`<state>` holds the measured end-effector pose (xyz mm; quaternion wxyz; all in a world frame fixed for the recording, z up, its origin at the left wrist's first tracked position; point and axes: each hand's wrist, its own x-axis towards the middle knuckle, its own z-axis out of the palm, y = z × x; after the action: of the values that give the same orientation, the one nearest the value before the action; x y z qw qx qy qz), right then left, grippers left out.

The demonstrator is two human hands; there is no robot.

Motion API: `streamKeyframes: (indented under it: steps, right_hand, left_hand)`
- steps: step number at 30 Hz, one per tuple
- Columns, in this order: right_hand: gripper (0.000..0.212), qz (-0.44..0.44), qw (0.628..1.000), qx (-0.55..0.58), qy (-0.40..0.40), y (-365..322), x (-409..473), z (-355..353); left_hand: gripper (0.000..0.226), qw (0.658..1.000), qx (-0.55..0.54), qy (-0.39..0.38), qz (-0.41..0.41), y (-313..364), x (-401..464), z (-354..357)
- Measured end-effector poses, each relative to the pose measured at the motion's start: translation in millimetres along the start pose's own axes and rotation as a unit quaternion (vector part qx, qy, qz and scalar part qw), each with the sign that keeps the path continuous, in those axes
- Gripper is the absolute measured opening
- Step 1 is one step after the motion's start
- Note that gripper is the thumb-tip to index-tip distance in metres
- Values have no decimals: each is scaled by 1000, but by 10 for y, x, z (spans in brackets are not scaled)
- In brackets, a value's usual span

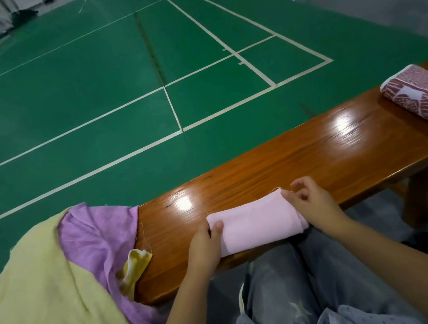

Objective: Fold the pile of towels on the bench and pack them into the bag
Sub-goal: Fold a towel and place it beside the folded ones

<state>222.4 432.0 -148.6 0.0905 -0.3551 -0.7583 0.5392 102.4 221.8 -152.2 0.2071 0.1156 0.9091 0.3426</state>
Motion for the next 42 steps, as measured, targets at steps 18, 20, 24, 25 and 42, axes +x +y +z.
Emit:
streamKeyframes:
  steps: [18, 20, 24, 25, 42]
  right_hand:
    - [57, -29, 998, -59, 1, 0, 39, 95]
    - [56, -12, 997, -79, 8, -27, 58, 86]
    - [54, 23, 991, -133, 11, -58, 95, 43]
    - [54, 34, 989, -141, 0, -62, 95, 28]
    - [52, 131, 989, 67, -28, 38, -139, 128]
  left_hand:
    - [44, 995, 85, 39, -33, 84, 82, 27]
    - [43, 992, 107, 42, -44, 118, 101, 22]
    - [43, 992, 99, 52, -55, 179, 74, 21]
    - [42, 994, 81, 60, -52, 177, 52, 13]
    - [53, 893, -419, -85, -141, 497, -565, 181]
